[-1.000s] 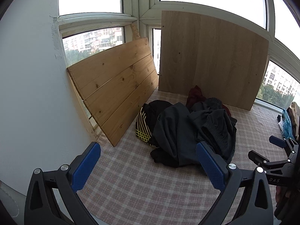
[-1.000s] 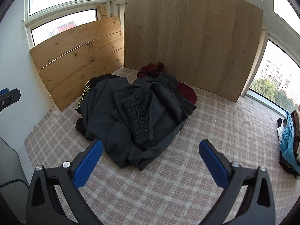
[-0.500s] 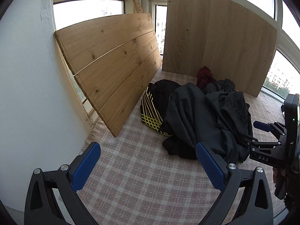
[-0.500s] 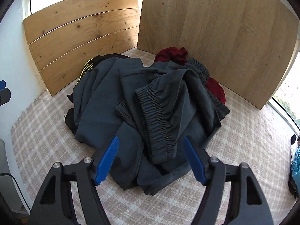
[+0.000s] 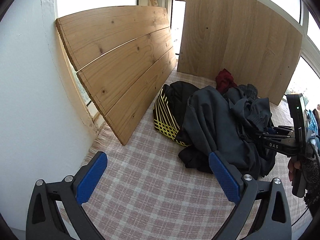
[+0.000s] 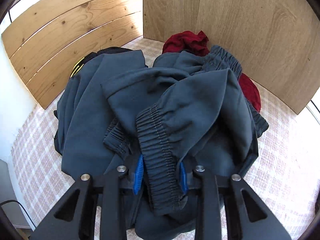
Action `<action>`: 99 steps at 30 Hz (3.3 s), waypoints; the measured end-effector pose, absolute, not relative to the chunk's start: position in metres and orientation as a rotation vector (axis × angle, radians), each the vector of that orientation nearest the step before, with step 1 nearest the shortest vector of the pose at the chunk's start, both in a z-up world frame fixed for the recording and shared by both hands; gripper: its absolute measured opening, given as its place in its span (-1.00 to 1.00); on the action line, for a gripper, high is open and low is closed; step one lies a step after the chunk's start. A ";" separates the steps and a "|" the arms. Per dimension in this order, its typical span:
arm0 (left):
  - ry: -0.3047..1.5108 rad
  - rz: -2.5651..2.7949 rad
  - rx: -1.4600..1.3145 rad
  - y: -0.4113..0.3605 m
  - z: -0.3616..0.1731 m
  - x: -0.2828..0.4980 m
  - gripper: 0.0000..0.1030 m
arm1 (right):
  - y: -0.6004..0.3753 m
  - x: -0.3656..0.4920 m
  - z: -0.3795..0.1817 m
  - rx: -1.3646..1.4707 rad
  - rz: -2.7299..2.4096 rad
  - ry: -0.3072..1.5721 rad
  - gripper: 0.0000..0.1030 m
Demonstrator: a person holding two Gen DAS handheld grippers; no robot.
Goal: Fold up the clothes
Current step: 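Grasp the dark grey sweatpants waistband with the right gripper and lift, then pull the sweatpants out of the pile and lift them with the right gripper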
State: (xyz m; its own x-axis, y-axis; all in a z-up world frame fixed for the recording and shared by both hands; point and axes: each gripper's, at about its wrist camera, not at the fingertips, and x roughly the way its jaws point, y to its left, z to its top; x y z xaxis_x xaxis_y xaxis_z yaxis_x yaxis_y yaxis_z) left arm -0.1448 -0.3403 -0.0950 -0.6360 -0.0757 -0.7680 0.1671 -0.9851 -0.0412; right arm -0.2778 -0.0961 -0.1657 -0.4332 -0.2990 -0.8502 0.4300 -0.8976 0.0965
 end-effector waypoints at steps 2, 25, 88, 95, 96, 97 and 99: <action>0.160 -2.729 1.276 -0.338 -0.096 -0.147 0.98 | -0.084 -0.279 -0.156 1.329 -2.359 0.111 -0.48; 0.079 -2.823 1.341 -0.299 -0.097 -0.167 0.98 | 0.156 -0.170 -0.016 1.131 -2.906 -0.239 -0.50; -0.029 -2.894 1.206 -0.296 -0.058 -0.177 0.98 | 0.125 -0.223 0.034 0.960 -2.435 -0.910 -0.66; -0.174 -3.027 1.169 -0.221 -0.028 -0.143 0.98 | 0.257 -0.072 0.145 0.624 -2.712 -0.942 -0.66; -0.193 -3.049 1.159 -0.207 -0.025 -0.137 0.98 | 0.276 -0.051 0.159 0.594 -2.767 -0.935 -0.66; -0.212 -3.071 1.149 -0.192 -0.021 -0.131 0.98 | 0.293 -0.032 0.170 0.583 -2.813 -0.923 -0.66; -0.225 -3.110 1.131 -0.162 -0.015 -0.120 0.98 | 0.326 0.002 0.192 0.569 -2.900 -0.897 -0.66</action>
State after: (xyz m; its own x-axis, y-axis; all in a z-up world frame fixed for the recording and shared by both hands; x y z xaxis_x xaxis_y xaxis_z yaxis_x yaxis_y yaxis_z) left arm -0.1198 -0.1617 -0.0154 -0.7539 0.1178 -0.6464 -0.2095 -0.9755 0.0666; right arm 0.0022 0.3259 0.1918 -0.9308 -0.1565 -0.3304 -0.0573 -0.8301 0.5546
